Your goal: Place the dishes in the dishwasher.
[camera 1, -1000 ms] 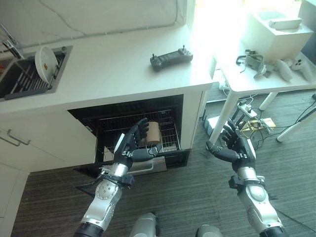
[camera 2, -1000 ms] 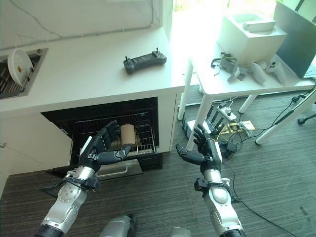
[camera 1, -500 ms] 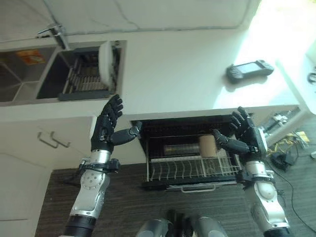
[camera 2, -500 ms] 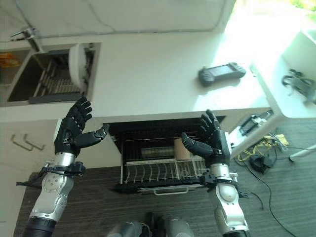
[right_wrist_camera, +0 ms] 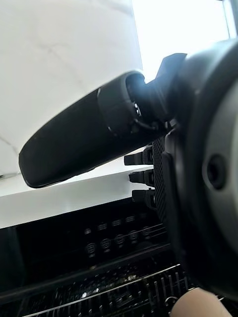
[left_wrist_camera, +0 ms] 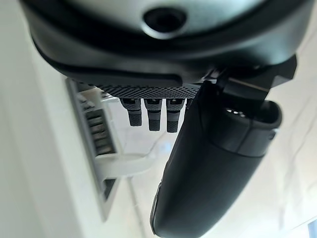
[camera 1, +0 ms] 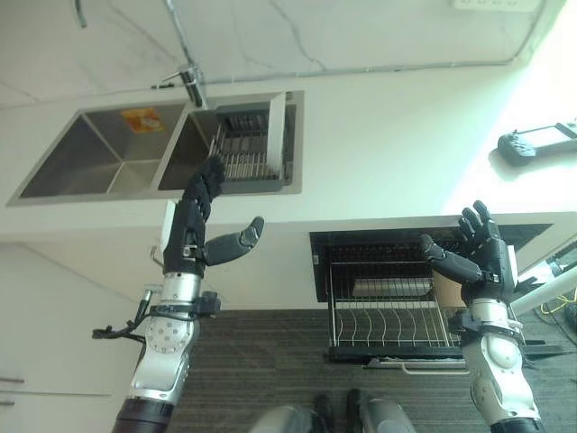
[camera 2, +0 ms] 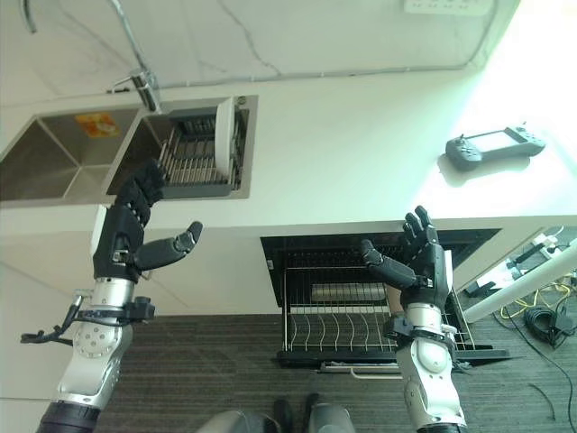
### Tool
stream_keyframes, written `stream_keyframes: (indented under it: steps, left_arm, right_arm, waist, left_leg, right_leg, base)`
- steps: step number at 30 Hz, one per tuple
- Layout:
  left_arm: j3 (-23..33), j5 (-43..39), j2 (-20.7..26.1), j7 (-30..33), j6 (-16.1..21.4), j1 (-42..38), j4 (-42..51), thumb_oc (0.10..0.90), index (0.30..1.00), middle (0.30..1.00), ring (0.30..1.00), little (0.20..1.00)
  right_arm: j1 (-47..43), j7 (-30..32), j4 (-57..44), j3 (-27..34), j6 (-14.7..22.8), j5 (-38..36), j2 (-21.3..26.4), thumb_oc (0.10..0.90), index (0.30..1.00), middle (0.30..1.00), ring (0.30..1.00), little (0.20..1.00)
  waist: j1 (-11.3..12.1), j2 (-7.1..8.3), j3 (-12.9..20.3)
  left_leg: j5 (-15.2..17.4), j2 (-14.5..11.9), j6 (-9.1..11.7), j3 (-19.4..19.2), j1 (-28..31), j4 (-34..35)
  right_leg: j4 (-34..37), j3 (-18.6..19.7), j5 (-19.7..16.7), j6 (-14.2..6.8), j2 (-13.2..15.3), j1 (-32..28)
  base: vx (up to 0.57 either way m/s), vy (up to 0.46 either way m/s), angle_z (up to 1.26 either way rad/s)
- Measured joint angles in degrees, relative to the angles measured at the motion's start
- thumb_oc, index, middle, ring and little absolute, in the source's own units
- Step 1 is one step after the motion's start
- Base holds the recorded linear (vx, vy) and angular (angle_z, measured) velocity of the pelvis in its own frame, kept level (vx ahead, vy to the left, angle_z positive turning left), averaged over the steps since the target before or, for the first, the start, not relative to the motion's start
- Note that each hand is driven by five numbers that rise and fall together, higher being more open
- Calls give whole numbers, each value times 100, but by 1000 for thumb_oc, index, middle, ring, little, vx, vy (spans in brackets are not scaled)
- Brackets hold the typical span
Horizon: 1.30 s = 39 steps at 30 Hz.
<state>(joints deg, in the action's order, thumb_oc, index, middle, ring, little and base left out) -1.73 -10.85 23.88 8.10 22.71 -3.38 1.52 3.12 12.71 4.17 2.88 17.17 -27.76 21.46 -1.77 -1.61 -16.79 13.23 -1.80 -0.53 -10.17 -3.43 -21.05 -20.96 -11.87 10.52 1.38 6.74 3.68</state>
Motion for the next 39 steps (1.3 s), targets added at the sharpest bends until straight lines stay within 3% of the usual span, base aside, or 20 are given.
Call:
stream_keyframes:
  steps: [2,3,5,6,7,8,9,10,11,13,14,18,20,24,29,31,32,34,37,39]
  left_arm:
    - [-25,3,0,-2,0,72,65,800,900,900,900,900]
    - [-22,-2,7,4,-1,161,71,800,900,900,900,900]
    - [-18,-7,-8,-2,-16,216,62,800,900,900,900,900]
    - [-17,-8,24,-10,-14,282,72,800,900,900,900,900]
    - [-18,-8,18,-54,-14,261,37,800,900,900,900,900]
    - [-18,-19,7,-156,-13,267,30,800,900,900,900,900]
    - [-28,-18,4,-275,-11,247,15,800,900,900,900,900]
    - [-57,-17,-1,-380,-11,231,-45,800,900,900,900,900]
    - [-64,-19,26,-405,-12,225,-63,800,900,900,900,900]
    - [-24,-9,99,-362,-13,216,-100,800,900,900,900,900]
    - [-48,6,126,-356,-14,215,-120,800,900,900,900,900]
    - [63,54,204,44,25,274,-107,800,900,900,900,900]
    - [132,70,201,156,38,283,-31,800,900,900,900,900]
    - [206,50,213,133,206,227,52,800,900,900,900,900]
    - [221,48,218,-280,487,382,218,800,900,900,900,900]
    - [164,-366,216,-782,529,411,284,800,900,900,900,900]
    - [120,-742,199,-1293,605,467,387,800,900,900,900,900]
    - [-151,-1449,123,-2059,514,392,405,800,900,900,900,900]
    - [-743,-1647,181,-3275,82,153,668,800,900,900,900,900]
    - [-1641,-1534,180,-4027,-677,-60,821,800,900,900,900,900]
  right_arm:
    - [-4,52,24,35,3,1,32,800,900,900,900,900]
    - [-25,39,5,-53,3,6,64,800,900,900,900,900]
    - [-127,43,10,-200,20,20,44,800,900,900,900,900]
    - [-133,66,3,-139,15,17,39,800,900,900,900,900]
    - [-133,61,47,-37,14,20,10,800,900,900,900,900]
    - [-112,78,44,41,-1,26,9,800,900,900,900,900]
    - [-103,126,8,63,-2,57,83,800,900,900,900,900]
    - [-82,194,-19,131,-1,55,87,800,900,900,900,900]
    - [-83,261,-124,188,-1,54,87,800,900,900,900,900]
    - [-92,263,-186,216,1,55,-89,800,900,900,900,900]
    - [-76,191,-183,59,-29,52,-161,800,900,900,900,900]
    - [-119,57,-179,-5,-41,52,-206,800,900,900,900,900]
    - [-232,-116,-181,-107,-37,54,-176,800,900,900,900,900]
    - [-465,-163,-109,-278,-23,56,-145,800,900,900,900,900]
    - [-549,-209,-112,-337,-23,58,-144,800,900,900,900,900]
    - [-560,-190,-118,-338,-22,62,-144,800,900,900,900,900]
    - [-540,-146,-164,-331,-21,67,-110,800,900,900,900,900]
    - [-505,-63,-159,-309,-57,65,-216,800,900,900,900,900]
    - [-519,-57,-115,-336,-62,68,-243,800,900,900,900,900]
    - [-537,-65,-114,-336,-63,65,-232,800,900,900,900,900]
  waist:
    - [-71,-77,33]
    - [32,-86,78]
    - [41,-87,107]
    - [67,-99,112]
    - [39,-122,113]
    - [45,-130,122]
    - [18,-152,128]
    - [-33,-125,142]
    - [-37,-127,145]
    - [38,-140,136]
    - [0,-133,137]
    - [85,-158,142]
    - [306,-139,146]
    - [419,-86,143]
    - [573,-40,147]
    - [554,27,149]
    - [558,23,250]
    - [465,140,276]
    - [405,116,285]
    - [269,88,301]
  left_leg:
    - [-176,-198,70,519,32,228]
    - [-266,-43,160,752,54,244]
    - [-226,207,149,893,-450,-562]
    - [-120,255,-27,1237,-662,-764]
    - [69,140,93,1527,-882,-965]
    - [71,-33,98,1553,-941,-906]
    - [-77,-274,275,1208,-950,-752]
    - [-153,-144,225,908,-917,-805]
    - [-68,96,-5,734,-899,-797]
    - [-61,337,-372,422,-848,-767]
    - [-103,387,-525,290,-719,-571]
    - [-316,361,-785,19,-490,35]
    - [-369,337,-811,-212,-429,188]
    - [-548,505,-930,-373,-432,428]
    - [-626,525,-780,-490,-440,607]
    - [-629,537,-439,-504,-475,715]
    - [76,213,-496,376,-928,-613]
    - [-180,404,-417,396,-775,-231]
    - [-431,419,-466,355,-593,124]
    - [-511,367,-435,318,-385,333]
  right_leg:
    - [-177,106,165,-148,128,35]
    - [-376,343,209,-301,172,171]
    - [-258,714,123,-362,403,286]
    - [-156,770,36,-485,528,284]
    - [-83,761,25,-616,576,209]
    - [-37,802,14,-645,680,156]
    - [34,826,-10,-804,866,48]
    - [150,878,-58,-771,1088,-72]
    - [319,936,-326,-590,1281,-54]
    - [494,953,-1037,-648,1447,25]
    - [265,933,-713,-790,1300,113]
    - [-11,185,-334,-741,433,50]
    - [-180,-153,-86,-648,250,-93]
    - [119,-248,202,-600,340,-241]
    - [144,-269,170,-534,294,-102]
    - [259,-219,144,-451,287,-75]
    - [-239,-235,162,-666,291,274]
    - [-165,-117,182,-590,406,296]
    - [193,-123,-54,-643,381,143]
    - [310,-118,-103,-633,294,-12]
  base:
    - [70,352,0]
    - [63,306,-34]
    - [71,464,-35]
    - [81,649,-15]
    - [84,604,-15]
    - [99,579,-6]
    - [96,455,-8]
    - [92,434,-19]
    - [89,440,-36]
    - [86,431,-57]
    - [59,296,-50]
    - [-13,88,-35]
    - [-27,-34,-59]
    - [1,-49,-27]
    - [15,-58,-7]
    - [14,-85,2]
    - [17,-96,-4]
    - [33,-75,2]
    - [37,-75,-2]
    - [68,-111,-11]
